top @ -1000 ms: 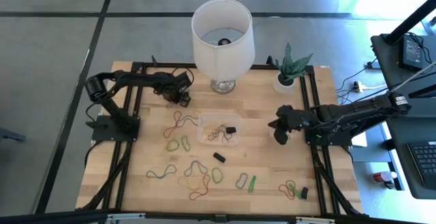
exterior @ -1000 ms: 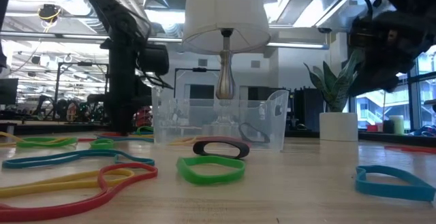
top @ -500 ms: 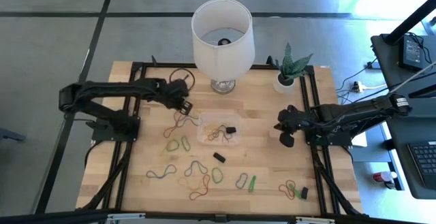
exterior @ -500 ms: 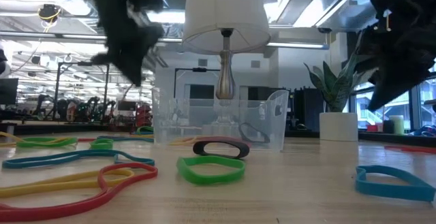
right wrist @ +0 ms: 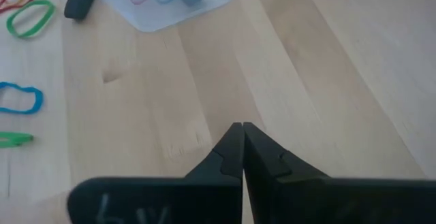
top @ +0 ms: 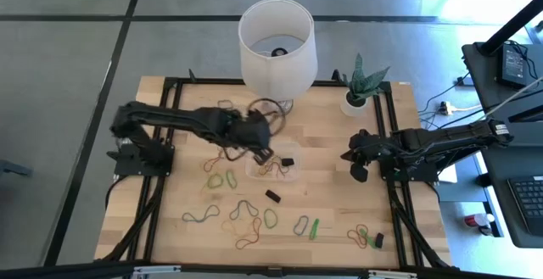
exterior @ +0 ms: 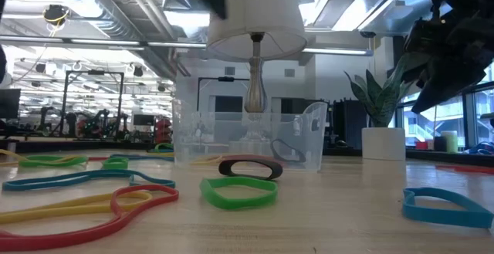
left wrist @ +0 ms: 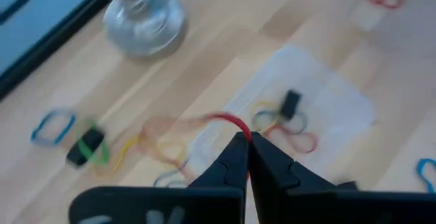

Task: Pick and place rubber bands into bin
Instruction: Put the red rubber band into the container

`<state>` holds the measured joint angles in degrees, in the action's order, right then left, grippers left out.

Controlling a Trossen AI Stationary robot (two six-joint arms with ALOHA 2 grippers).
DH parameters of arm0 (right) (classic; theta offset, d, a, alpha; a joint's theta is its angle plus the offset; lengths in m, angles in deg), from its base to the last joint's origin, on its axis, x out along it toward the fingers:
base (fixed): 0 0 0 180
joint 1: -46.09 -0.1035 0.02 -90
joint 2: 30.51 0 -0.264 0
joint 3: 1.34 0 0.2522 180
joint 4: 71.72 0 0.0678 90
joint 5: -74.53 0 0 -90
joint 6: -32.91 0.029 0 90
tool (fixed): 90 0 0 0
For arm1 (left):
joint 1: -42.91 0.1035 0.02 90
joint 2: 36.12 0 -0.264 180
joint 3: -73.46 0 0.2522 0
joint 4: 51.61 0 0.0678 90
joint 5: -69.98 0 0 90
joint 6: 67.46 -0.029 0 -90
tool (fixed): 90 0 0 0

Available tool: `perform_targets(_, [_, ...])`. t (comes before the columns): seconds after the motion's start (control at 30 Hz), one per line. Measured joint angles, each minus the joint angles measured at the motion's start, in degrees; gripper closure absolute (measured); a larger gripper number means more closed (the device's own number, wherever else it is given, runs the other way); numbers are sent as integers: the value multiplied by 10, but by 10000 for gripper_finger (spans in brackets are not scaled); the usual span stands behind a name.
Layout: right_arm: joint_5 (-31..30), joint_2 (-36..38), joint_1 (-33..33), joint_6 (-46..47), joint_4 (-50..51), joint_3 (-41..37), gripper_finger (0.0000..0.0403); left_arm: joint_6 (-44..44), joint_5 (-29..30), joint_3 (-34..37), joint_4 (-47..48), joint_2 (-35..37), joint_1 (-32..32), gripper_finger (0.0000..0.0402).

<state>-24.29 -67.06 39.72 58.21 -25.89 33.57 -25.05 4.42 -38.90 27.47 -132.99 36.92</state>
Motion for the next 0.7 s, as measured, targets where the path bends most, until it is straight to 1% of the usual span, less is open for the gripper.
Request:
perform_targets(0.1, [9,0,0,2,-1,0,397,-30,1,-74,4,-61,-3,399])
perform_targets(0.2, [33,0,0,13,-1,0,397,-45,0,-115,13,-110,-1,399])
perform_targets(0.3, [50,0,0,14,-1,0,397,-35,-20,-123,25,-146,3,399])
perform_targets(0.47, [66,0,-2,14,-1,0,397,-3,-73,-123,58,-200,5,399])
perform_targets(0.6, [76,0,-10,14,-1,0,397,9,-79,-123,63,-239,5,398])
perform_targets(0.7, [76,0,-14,3,-1,0,397,20,-80,-123,62,-258,7,390])
